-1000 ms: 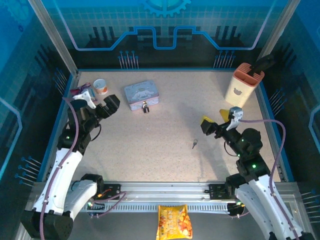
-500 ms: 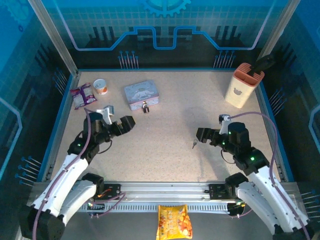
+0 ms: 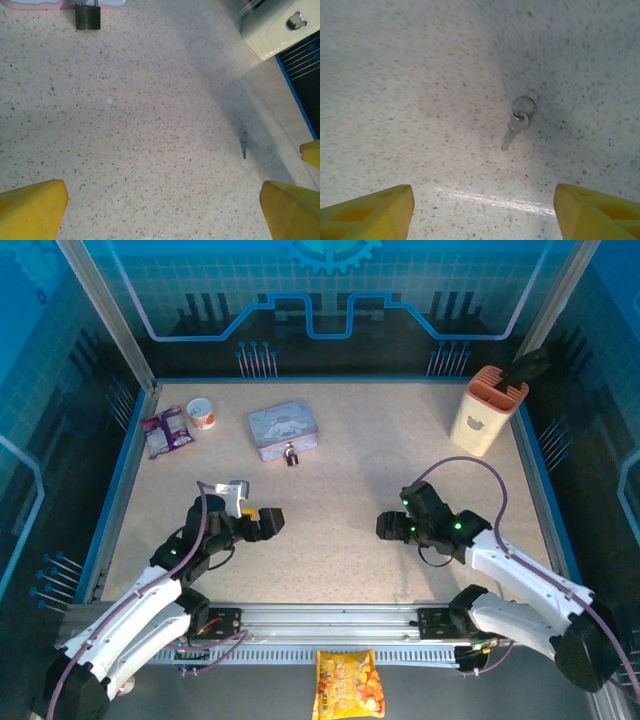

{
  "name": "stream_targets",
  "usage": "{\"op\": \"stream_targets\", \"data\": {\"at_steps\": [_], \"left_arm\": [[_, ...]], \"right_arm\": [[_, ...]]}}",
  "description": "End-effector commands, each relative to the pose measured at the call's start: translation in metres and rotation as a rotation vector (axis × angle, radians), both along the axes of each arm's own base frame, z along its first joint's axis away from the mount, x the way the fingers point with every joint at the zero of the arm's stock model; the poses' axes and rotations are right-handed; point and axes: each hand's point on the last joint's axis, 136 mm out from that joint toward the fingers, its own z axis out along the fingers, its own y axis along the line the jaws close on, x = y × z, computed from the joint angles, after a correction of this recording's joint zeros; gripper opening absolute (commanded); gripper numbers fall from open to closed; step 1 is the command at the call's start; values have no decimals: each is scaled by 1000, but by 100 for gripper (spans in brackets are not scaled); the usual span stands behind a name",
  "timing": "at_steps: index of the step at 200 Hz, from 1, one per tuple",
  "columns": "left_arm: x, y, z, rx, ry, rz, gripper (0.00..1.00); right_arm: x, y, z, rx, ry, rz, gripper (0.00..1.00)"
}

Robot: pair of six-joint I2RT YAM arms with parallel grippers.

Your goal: Unlock the padlock with the key

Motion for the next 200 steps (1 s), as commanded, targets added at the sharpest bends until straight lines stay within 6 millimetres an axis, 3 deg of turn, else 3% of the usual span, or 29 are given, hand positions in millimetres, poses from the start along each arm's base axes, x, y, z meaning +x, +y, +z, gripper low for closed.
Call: {"op": "stream_targets", "data": {"at_steps": [1,52,122,200], "left_arm": [[7,-5,11,-10,-89,-21,99],[5,-12,8,-45,-58,-45,99],[1,-12,15,-65,-62,-49,99],[1,-12,16,-67,-63,-46,99]], "right_arm": [[5,2,-4,-33,38,-24,70],[30,7,-30,-148,134,-58,51],[44,2,-59,-281,200,-81,44],[39,-12,-78,-378,259,-115,39]]}}
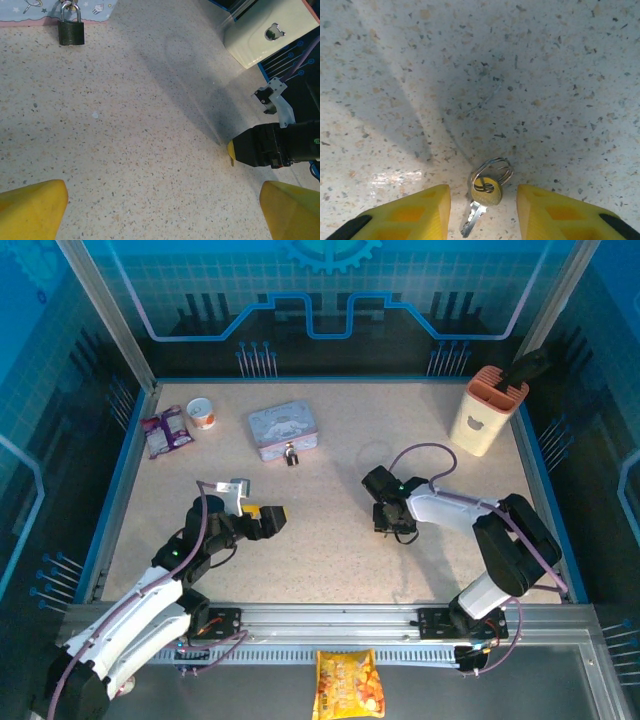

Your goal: Unlock the padlock with the key

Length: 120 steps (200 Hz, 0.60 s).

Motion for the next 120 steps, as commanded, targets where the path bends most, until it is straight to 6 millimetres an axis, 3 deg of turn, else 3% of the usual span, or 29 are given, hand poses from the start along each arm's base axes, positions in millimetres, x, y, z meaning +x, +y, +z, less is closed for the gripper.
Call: {"op": "stream_targets", "data": {"at_steps": [1,7,46,90,94,120], "left_arm": [[-3,-5,5,-22,-10,-27,99],[-3,-5,4,-22,-10,-27,99],[-3,-5,4,-22,-11,-25,99],[-2,-5,4,-21,-13,-23,99],[-2,-5,4,-20,-14,-23,99],[-3,-5,3,-20,-12,-22,99]], "right_arm": [[-2,-11,-4,-63,26,-32,39],[5,-7,1,-54,9,-35,39],[6,-6,-4,-44,13,-47,33],[9,-1,-1,-9,-5,-49,20],[1,-6,-7,-21,13,-48,19],[0,-5,-5,1,-4,-51,15]]}}
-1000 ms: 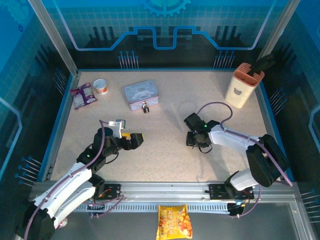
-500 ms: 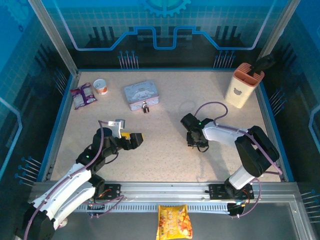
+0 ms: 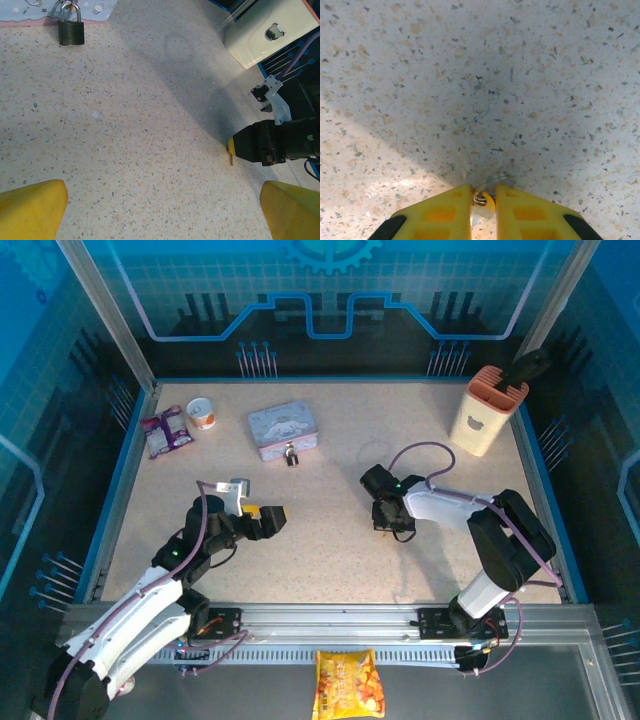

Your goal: Unlock the padlock with the key

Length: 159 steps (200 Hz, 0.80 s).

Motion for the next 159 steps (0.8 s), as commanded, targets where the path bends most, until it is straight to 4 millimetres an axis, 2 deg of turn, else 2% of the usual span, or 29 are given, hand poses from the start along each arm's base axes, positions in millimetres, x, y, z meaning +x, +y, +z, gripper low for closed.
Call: {"op": "stream_targets", "data": {"at_steps": [1,96,159], "left_arm": [[-3,-5,3,-19,-13,-22,99],[-1,-2,-1,-5,-5,-8,99],[1,-2,-5,8,5,-5,99]], "right_arm": [[-6,-6,-3,8,4,-26,15],[-6,5,3,91,-55,-28,9],[-2,13,12,-1,-83,42,9]]}}
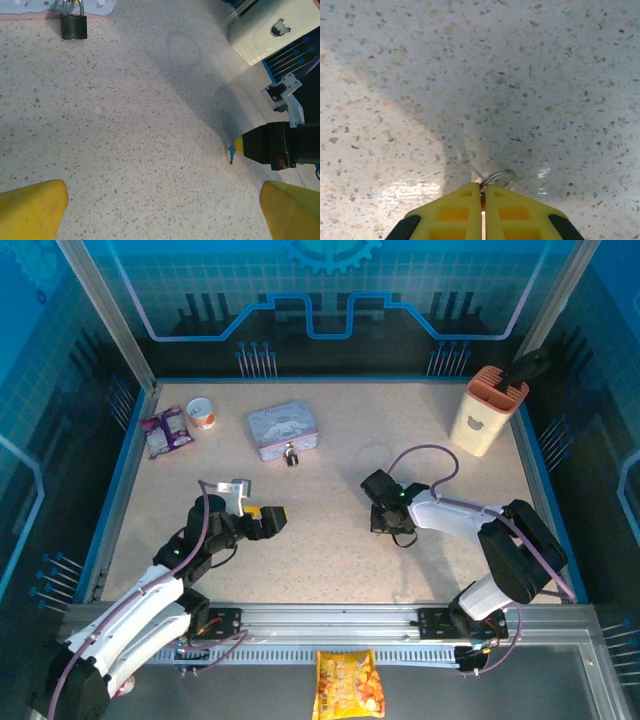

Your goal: Unlock the padlock with the key

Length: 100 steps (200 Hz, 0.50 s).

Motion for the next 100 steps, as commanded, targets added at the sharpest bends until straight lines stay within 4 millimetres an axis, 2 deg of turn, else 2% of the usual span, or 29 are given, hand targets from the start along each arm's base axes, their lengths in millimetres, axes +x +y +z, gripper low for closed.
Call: {"op": "stream_targets", "data": {"at_steps": [1,53,59,100], "left_arm": [[0,-2,1,-2,-15,-5,99],[0,-2,0,-1,-14,-6,99],[0,-2,0,-1,-14,-5,99],[0,-2,0,-3,-13,-6,99]], "right_arm": [[0,2,3,-48,-2,19,9],[-2,6,-7,-87,31,48,15],[5,12,-1,-75,12,49,16],[4,11,-2,-109,23,56,19]]}}
